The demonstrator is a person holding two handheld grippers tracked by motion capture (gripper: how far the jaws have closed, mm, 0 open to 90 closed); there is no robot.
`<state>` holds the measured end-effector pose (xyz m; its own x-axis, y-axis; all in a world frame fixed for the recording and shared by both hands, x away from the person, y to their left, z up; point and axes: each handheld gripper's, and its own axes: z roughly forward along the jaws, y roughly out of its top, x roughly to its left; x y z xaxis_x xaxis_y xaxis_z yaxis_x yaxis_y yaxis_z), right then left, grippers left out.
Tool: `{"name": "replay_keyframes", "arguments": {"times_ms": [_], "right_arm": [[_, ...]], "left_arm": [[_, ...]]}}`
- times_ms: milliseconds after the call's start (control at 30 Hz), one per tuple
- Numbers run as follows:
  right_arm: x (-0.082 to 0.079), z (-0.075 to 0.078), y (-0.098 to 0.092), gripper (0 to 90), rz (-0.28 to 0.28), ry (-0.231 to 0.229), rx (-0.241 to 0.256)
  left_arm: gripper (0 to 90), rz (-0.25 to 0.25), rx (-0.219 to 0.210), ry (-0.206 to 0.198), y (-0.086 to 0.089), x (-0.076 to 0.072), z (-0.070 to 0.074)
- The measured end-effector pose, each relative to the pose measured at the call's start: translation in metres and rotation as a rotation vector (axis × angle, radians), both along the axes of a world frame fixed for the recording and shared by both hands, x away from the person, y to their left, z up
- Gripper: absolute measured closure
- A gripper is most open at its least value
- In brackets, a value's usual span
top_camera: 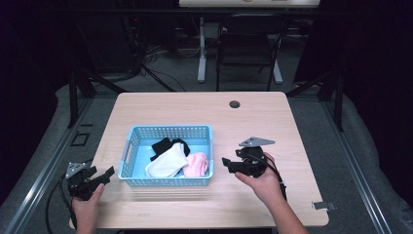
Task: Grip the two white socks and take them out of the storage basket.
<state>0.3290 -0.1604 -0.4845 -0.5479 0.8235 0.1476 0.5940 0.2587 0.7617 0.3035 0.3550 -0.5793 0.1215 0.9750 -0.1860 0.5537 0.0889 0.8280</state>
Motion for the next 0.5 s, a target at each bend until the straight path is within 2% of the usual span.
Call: {"name": "replay_keyframes", "arguments": {"times_ms": [233,500], "right_arm": [[0.014,0.01,0.009,37.5,0.016,0.035,-0.043],[0.026,0.011,0.021,37.1,0.03,0.051,-0.072]], "left_arm": [[25.1,-0.001,-0.001,0.001,0.0,0.0,0.0],[25.1,0.001,-0.005,-0.006,0.0,0.0,0.0]]}}
